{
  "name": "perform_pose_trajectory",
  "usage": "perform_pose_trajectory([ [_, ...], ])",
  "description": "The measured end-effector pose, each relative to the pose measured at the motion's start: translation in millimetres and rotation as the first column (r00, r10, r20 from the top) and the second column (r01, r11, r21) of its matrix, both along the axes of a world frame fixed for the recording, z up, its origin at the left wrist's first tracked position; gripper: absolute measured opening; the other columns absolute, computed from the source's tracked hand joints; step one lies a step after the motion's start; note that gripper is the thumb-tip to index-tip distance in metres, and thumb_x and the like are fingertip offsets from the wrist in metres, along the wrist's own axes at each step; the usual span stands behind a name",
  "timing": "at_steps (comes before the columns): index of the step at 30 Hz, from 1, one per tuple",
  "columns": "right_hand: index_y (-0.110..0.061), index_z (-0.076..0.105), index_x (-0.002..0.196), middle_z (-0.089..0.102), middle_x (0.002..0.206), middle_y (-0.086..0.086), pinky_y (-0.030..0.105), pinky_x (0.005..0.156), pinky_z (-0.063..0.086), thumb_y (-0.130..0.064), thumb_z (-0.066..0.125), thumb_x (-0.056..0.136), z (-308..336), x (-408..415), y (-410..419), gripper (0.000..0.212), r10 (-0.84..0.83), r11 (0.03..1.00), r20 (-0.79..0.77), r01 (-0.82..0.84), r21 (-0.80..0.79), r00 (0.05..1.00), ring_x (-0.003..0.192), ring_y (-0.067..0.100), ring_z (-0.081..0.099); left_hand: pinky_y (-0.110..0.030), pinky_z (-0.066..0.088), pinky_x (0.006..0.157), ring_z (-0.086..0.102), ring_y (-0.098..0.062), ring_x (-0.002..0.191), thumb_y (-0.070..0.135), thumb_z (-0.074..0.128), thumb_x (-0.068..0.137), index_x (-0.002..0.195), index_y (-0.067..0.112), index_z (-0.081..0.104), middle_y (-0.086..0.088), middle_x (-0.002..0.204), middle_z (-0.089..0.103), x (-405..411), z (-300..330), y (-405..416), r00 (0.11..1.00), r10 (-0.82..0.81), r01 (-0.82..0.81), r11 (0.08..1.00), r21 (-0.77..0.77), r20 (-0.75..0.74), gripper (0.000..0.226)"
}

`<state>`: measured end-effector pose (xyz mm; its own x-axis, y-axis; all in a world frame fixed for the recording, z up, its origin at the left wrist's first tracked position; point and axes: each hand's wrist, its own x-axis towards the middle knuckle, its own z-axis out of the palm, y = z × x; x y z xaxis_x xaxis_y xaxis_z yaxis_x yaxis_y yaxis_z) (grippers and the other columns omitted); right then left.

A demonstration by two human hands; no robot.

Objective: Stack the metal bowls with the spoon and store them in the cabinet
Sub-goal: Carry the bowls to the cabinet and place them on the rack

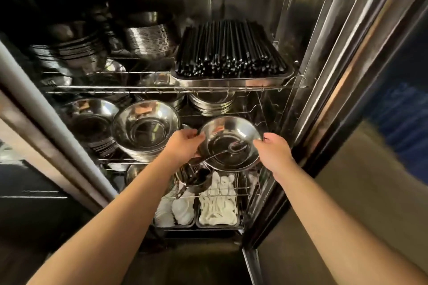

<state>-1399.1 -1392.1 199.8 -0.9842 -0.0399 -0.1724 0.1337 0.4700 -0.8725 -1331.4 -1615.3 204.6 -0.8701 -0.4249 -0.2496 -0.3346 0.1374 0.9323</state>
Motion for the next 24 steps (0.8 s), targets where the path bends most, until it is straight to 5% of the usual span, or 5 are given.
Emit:
perform_pose_trajectory([
  [4, -0.012, 0.046, 0.147, 0.060, 0.135, 0.007, 0.031, 0.083, 0.049, -0.028, 0.060, 0.095, -5.0, -24.6, -13.6, 0.056, -0.027, 0.998, 0.012, 0.026, 0.053, 1.000, 0.108, 0.023, 0.061, -0.046, 0.062, 0.082, 0.070, -0.014, 0.075, 0.031, 0.070, 0.091, 0.124, 0.009, 0.065, -0.003, 0.101, 0.071, -33.5, -11.6, -5.1, 0.999, -0.031, 0.031, 1.000, 0.000, 0.012, 0.040],
  [10, -0.012, 0.057, 0.136, 0.059, 0.100, -0.002, 0.026, 0.062, 0.045, -0.026, 0.061, 0.096, -18.8, -56.1, -25.7, 0.042, -0.100, 0.983, 0.025, 0.095, 0.156, 0.995, 0.082, 0.015, 0.053, -0.050, 0.048, 0.104, 0.062, -0.033, 0.119, 0.043, 0.065, 0.092, 0.139, 0.004, 0.053, -0.016, 0.134, 0.063, -66.9, -25.6, -12.1, 0.976, -0.198, 0.200, 0.980, -0.019, 0.088, 0.062],
  [14, -0.015, 0.048, 0.147, 0.053, 0.145, 0.009, 0.032, 0.088, 0.043, -0.028, 0.063, 0.096, -23.6, -65.4, -27.4, 0.055, -0.126, 0.977, 0.050, 0.116, 0.181, 0.991, 0.124, 0.030, 0.056, -0.048, 0.048, 0.105, 0.060, -0.034, 0.122, 0.044, 0.068, 0.090, 0.144, 0.004, 0.047, -0.016, 0.136, 0.060, -79.7, -34.5, -11.3, 0.969, -0.233, 0.225, 0.970, 0.089, 0.087, 0.070],
  [20, -0.016, 0.053, 0.140, 0.060, 0.136, 0.009, 0.031, 0.080, 0.042, -0.025, 0.061, 0.098, -29.5, -69.2, -22.1, 0.044, -0.135, 0.969, -0.015, 0.135, 0.207, 0.991, 0.096, 0.019, 0.055, -0.029, 0.050, 0.094, 0.059, -0.025, 0.121, 0.040, 0.069, 0.091, 0.148, 0.009, 0.041, -0.007, 0.143, 0.053, -84.7, -46.3, -8.4, 0.977, -0.211, 0.202, 0.966, 0.162, 0.042, 0.071],
  [24, -0.020, 0.043, 0.148, 0.054, 0.144, 0.009, 0.035, 0.091, 0.047, -0.025, 0.060, 0.097, -32.8, -64.5, -25.0, 0.053, -0.087, 0.941, -0.019, 0.088, 0.327, 0.996, 0.125, 0.032, 0.053, -0.020, 0.057, 0.077, 0.070, -0.013, 0.100, 0.041, 0.068, 0.091, 0.147, 0.010, 0.042, -0.007, 0.143, 0.054, -82.0, -48.3, -8.5, 0.971, -0.238, 0.234, 0.951, 0.203, -0.004, 0.070],
])
